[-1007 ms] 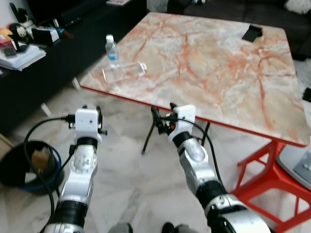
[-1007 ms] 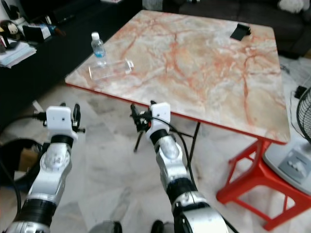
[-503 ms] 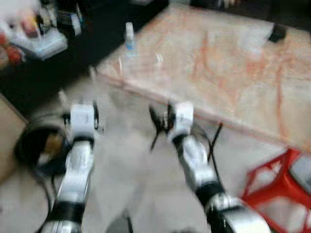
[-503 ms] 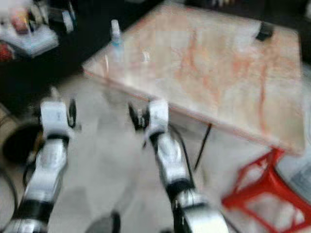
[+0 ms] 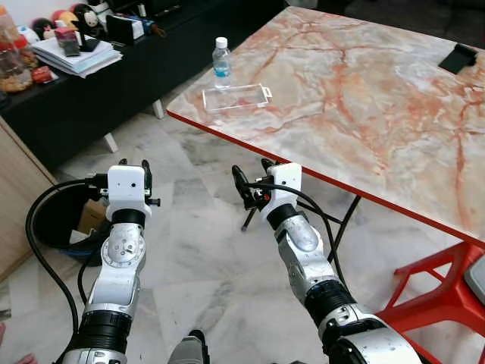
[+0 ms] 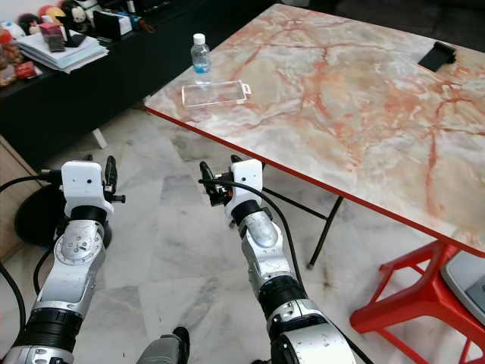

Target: Picking trash to rubbish bin

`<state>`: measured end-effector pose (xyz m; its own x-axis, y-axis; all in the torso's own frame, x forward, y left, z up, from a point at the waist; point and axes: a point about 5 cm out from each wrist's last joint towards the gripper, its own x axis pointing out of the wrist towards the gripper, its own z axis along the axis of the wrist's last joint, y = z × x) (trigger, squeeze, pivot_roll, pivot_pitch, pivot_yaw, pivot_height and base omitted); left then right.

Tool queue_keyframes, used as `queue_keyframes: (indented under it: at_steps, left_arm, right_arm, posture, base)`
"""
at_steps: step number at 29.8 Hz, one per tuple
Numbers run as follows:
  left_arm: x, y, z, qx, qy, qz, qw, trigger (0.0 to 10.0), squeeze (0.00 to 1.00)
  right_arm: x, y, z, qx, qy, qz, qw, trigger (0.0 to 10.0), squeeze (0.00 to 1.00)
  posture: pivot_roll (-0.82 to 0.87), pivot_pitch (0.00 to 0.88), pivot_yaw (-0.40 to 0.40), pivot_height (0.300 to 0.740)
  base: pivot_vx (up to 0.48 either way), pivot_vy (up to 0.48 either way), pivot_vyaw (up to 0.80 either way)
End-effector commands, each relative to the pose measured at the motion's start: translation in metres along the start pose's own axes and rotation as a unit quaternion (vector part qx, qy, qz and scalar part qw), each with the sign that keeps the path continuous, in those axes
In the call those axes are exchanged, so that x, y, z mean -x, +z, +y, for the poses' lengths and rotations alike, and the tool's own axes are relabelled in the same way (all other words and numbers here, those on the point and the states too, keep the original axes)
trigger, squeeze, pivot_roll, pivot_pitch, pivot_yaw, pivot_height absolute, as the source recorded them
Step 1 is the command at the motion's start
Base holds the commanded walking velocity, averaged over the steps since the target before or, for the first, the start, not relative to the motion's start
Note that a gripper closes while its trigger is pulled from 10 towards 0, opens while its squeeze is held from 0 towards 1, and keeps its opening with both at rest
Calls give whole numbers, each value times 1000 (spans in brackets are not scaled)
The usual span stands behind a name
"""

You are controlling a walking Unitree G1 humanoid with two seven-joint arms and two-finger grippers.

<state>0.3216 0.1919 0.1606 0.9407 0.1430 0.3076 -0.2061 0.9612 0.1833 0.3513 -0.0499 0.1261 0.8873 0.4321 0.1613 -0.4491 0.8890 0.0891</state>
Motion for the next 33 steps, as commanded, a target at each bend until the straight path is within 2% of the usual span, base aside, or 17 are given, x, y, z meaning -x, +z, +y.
queue_keyframes:
  at_steps: [1,17,20,33]
  left_arm:
    - [-2,5,2,0,4,-6,1000,10000,0]
    - [-3,7,1,4,6,-8,1000,10000,0]
    - [-4,7,1,4,7,-8,1000,10000,0]
    - [-4,8,0,4,3,-9,1000,10000,0]
  right_arm:
    - [-3,1,12,-12,13,-4,1000,10000,0]
    - [-4,2,16,-4,25,-8,1000,10000,0]
    - [-4,2,17,-2,27,-8,1000,10000,0]
    - [-4,2,19,-13,27,-7,1000,10000,0]
  posture:
    - [131,153,-35,740]
    - [126,156,-40,740]
    - [127,156,-38,740]
    - [130,153,-34,740]
  base:
    - [0,0,0]
    - [280,0,0]
    - [300,0,565]
    - [306,0,50]
